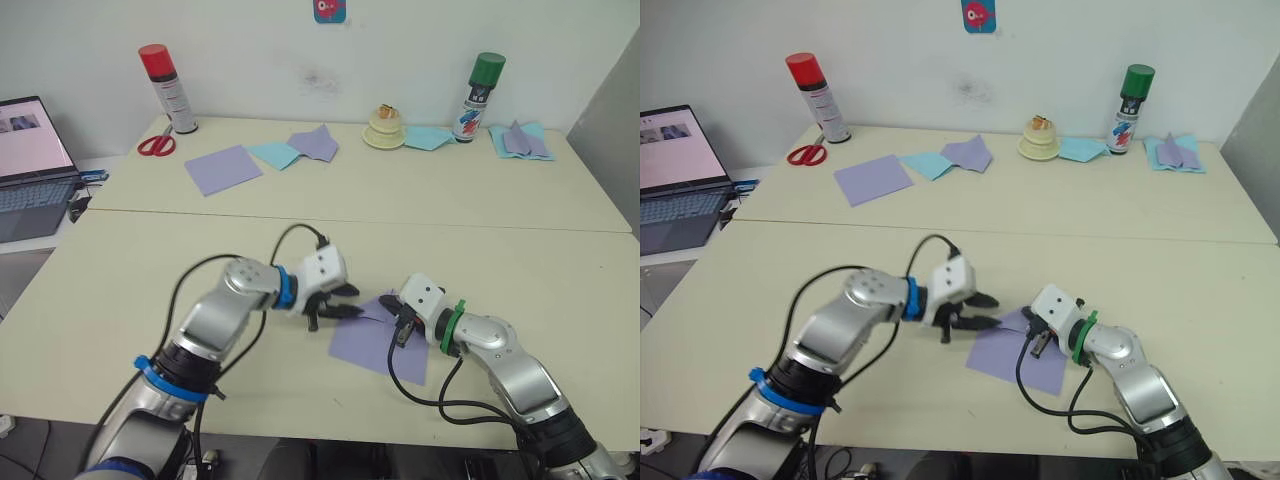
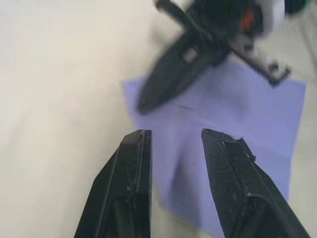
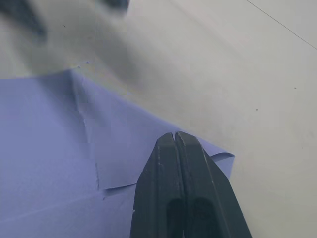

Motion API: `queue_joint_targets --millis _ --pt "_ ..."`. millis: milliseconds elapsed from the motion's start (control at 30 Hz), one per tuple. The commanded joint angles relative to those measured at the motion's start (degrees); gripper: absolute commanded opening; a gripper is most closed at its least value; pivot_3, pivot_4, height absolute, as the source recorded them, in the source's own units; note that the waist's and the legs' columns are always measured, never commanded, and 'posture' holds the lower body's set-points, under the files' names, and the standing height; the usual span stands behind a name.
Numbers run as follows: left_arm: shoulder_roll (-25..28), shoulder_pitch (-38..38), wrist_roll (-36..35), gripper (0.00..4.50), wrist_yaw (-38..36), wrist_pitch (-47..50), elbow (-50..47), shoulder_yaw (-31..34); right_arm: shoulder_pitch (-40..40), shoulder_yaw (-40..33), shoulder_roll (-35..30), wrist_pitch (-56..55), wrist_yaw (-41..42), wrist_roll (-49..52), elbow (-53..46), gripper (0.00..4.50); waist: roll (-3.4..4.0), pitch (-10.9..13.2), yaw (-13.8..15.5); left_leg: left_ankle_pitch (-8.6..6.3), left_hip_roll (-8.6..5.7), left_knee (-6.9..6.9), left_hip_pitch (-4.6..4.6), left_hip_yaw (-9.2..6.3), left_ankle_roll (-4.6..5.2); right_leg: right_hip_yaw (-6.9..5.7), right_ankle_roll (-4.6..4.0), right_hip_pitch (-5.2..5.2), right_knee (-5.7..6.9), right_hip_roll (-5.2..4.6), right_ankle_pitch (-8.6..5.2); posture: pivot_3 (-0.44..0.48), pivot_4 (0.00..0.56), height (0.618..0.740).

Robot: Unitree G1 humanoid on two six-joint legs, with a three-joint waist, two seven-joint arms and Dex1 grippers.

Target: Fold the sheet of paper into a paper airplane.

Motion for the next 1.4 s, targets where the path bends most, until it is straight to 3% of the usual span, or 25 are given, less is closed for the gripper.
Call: queue_joint_targets --millis 33,133,367,667,1400 --pt "0.67 -0.96 0.13 0.96 -0.32 -4.11 3.45 0.61 0.01 1.04 -0.26 0.23 0.36 -1.25 1.65 0.00 0.00 0.00 -0.14 0.00 0.00 0.00 0.00 0.00 0.00 0.00 0.00 0.00 0.00 0.00 0.00 0.000 0.150 0.717" --pt "-0.44 -1.09 1.70 0.02 0.15 -8.57 7.74 -1.27 -0.02 1.18 -0.31 0.03 0.41 -1.26 1.75 0.00 -0.01 0.02 -0.18 0.01 0.00 0.00 0.00 0.00 -0.02 0.00 0.00 -0.02 0.01 0.01 0.00 0.000 0.150 0.717" --pt "-4.35 -0.74 6.81 0.02 1.09 -17.74 15.58 -6.72 0.40 1.42 -0.74 -0.81 0.63 -1.52 1.41 0.00 -0.03 0.03 -0.22 0.02 0.01 0.01 -0.04 0.02 -0.03 0.02 -0.01 -0.09 0.04 0.01 0.00 0.000 0.150 0.717" --pt "-6.26 -0.29 10.60 0.02 1.85 -23.40 21.44 -8.91 0.88 1.28 -0.70 -0.66 0.59 -1.72 0.86 0.00 -0.04 0.03 -0.23 0.02 0.01 0.06 -0.12 0.04 -0.03 0.02 -0.01 -0.17 0.08 0.01 0.01 0.000 0.150 0.717" --pt "-8.03 2.16 17.92 0.02 3.61 -27.22 26.86 -12.54 -1.75 3.46 2.34 -2.68 0.14 -3.52 3.42 0.00 -0.06 -0.10 0.00 0.00 -0.01 0.14 0.15 0.03 0.00 0.01 0.00 0.16 0.08 0.00 0.01 0.000 0.150 0.717"
